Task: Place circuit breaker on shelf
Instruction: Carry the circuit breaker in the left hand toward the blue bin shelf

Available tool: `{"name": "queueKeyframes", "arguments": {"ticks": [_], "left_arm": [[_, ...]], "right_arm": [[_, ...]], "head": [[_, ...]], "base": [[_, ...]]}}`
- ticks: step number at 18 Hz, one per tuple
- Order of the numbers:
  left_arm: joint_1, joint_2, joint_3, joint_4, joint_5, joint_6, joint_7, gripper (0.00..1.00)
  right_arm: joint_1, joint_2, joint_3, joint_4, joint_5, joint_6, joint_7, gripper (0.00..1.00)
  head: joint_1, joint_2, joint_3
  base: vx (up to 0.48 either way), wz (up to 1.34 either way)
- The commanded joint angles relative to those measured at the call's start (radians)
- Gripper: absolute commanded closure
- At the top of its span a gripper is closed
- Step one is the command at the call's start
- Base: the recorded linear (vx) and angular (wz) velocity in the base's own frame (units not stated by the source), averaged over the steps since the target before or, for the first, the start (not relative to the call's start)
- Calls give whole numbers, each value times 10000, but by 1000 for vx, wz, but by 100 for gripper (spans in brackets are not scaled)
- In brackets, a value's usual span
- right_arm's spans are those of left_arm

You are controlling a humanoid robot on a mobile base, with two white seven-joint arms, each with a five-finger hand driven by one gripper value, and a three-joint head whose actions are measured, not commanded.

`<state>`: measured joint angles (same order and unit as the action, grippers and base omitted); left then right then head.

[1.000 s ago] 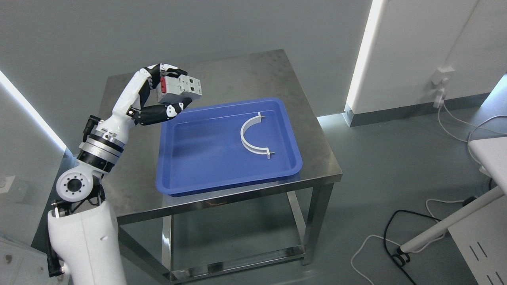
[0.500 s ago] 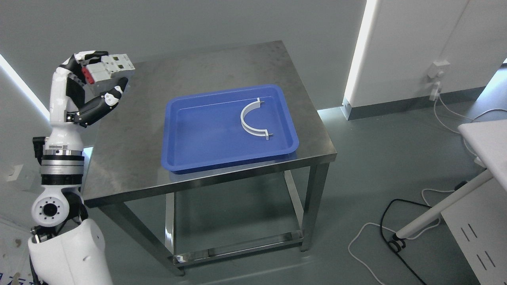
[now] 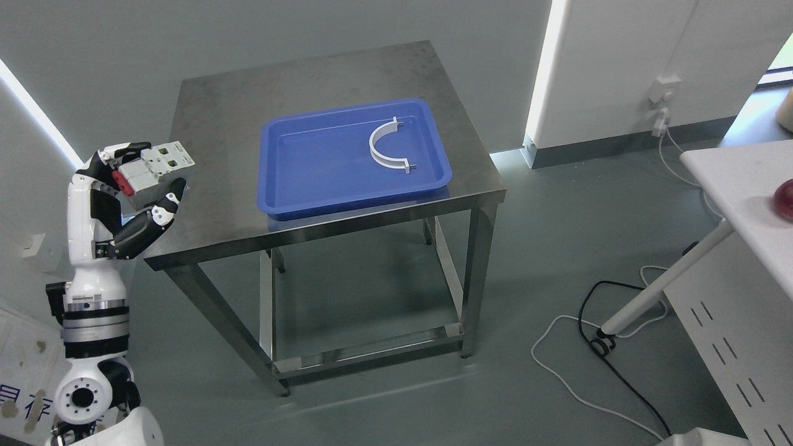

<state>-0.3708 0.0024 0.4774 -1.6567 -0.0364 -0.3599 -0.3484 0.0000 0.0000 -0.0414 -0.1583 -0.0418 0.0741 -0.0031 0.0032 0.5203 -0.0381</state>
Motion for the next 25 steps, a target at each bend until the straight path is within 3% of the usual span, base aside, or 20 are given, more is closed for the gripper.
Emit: {"name": "queueKeyframes", "arguments": {"ticks": [1, 19, 23, 25], "left_arm": [[456, 151, 58, -506, 118, -21, 33, 96], [-279, 151, 58, -506, 118, 347, 48, 95], [-1120, 151, -64, -522, 118, 515, -13, 95], [-2330, 151, -141, -522, 118, 1386, 2, 95]], "right_arm": [[168, -175, 0, 3, 3, -265, 0, 0], [168, -175, 0, 3, 3, -265, 0, 0], [168, -175, 0, -12, 3, -265, 0, 0], [168, -175, 0, 3, 3, -265, 0, 0]], "head": [[0, 0, 0], [0, 0, 0], [0, 0, 0], [0, 0, 0]], "base": [[-208, -97], [-294, 217], [-284, 499], [-292, 482]]}}
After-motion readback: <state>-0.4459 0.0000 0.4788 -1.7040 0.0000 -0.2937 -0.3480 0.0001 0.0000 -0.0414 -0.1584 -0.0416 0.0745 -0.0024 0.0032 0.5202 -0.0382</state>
